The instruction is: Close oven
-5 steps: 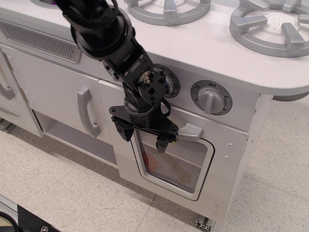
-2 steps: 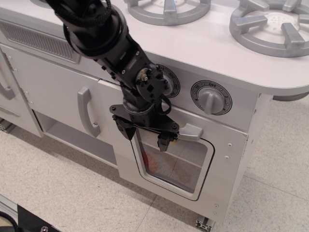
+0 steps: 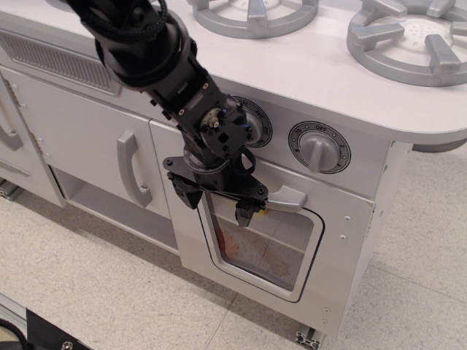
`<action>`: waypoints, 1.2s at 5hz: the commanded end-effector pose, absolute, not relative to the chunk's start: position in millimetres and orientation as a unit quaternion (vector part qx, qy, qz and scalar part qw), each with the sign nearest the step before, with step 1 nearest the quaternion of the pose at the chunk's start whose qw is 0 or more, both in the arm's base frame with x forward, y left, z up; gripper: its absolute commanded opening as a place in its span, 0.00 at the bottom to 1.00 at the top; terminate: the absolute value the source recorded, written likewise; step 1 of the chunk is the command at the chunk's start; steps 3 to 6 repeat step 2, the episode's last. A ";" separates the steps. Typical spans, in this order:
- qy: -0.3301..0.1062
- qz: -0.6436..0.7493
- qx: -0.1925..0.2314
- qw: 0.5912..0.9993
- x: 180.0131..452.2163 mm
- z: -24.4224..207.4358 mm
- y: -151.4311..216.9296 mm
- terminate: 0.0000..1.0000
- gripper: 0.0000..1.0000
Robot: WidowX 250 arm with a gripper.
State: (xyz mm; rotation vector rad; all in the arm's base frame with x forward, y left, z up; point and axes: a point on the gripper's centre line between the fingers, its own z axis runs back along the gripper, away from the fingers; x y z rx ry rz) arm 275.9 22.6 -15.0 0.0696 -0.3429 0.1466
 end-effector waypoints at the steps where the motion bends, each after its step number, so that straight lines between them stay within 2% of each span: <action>1: -0.165 0.079 0.017 0.983 271.0 17.0 31.9 0.00 1.00; 2: -0.147 0.098 -0.002 0.984 263.1 34.7 38.9 1.00 1.00; 6: -0.147 0.098 -0.002 0.984 263.1 34.7 38.9 1.00 1.00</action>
